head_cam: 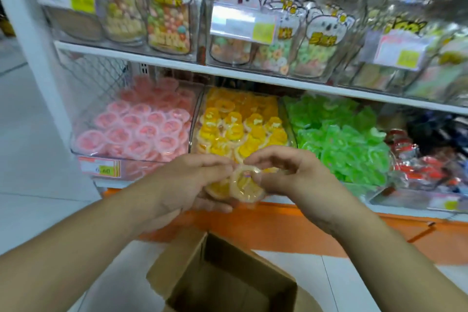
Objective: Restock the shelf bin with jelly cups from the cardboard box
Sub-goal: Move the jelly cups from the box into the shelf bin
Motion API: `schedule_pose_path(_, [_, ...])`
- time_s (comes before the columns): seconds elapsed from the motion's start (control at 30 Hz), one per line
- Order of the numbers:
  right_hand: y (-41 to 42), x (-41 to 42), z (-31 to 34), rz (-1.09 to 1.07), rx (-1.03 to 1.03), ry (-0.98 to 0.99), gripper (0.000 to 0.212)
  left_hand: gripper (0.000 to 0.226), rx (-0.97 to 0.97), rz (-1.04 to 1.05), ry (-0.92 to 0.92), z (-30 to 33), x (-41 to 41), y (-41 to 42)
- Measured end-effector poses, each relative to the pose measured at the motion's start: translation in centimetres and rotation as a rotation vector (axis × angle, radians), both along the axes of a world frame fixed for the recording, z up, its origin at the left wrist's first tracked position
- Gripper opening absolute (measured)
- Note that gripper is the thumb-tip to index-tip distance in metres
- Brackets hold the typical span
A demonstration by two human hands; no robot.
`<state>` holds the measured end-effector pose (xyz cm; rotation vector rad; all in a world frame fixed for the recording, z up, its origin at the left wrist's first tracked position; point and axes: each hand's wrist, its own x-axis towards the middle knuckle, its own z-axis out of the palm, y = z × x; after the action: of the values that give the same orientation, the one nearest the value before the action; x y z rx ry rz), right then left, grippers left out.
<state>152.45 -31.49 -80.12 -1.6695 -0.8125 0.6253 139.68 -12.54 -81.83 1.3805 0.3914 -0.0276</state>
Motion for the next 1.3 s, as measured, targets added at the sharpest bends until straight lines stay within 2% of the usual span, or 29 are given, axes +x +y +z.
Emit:
schedule_pose_path(0.13, [1.0,0.4,-0.8,-0.085,0.0,0.019,0.019,0.031,0.017,0.036,0.014,-0.2,1.0,-0.2])
schedule_pose_path(0.23, [1.7,0.8,-1.3,-0.018,-0.12,-0.015,0.04,0.014,0.085,0.118,0.021,-0.1,2.4,0.4])
schedule_pose_path(0.33, [2.8,1.1,-1.6,-0.033,-0.122,-0.231,0.056,0.008,0.125,0.145,0.005,0.2,3.6,1.4])
schedule_pose_path(0.37, [3.2,1.3,-1.6,-0.063,-0.111,-0.319,0.055,0.011,0.134,0.149,-0.004,0.2,3.9,1.6])
schedule_pose_path(0.47, [4.2,2.3,-1.5,-0.119,-0.085,-0.467,0.054,0.039,0.21,0.165,-0.033,-0.1,4.9,2.2])
schedule_pose_path(0.5, [4.5,2.7,-1.5,-0.122,-0.095,-0.493,0.054,0.038,0.208,0.183,-0.045,0.0,5.1,2.3])
schedule_pose_path(0.57, [5.4,3.3,-1.4,-0.111,-0.094,-0.51,0.054,0.019,0.16,0.233,-0.076,0.0,5.6,2.5])
schedule_pose_path(0.63, [6.3,3.6,-1.4,-0.112,-0.08,-0.523,0.053,0.009,0.125,0.277,-0.091,0.1,6.0,2.8])
schedule_pose_path(0.8, [8.5,5.7,-1.0,-0.252,-0.058,-0.596,0.053,0.014,0.096,0.343,-0.156,0.6,6.2,3.9])
schedule_pose_path(1.0, [11.5,12.0,-1.3,-0.501,-0.272,-0.664,0.044,0.017,0.123,0.376,-0.169,0.3,5.6,5.0])
schedule_pose_path(1.1, [13.0,13.7,-2.0,-0.5,-0.317,-0.675,0.052,0.018,0.167,0.365,-0.154,-0.1,5.3,5.2])
schedule_pose_path(1.3, [13.7,15.2,-3.1,-0.452,-0.363,-0.722,0.036,0.02,0.121,0.374,-0.15,-0.5,5.2,5.9])
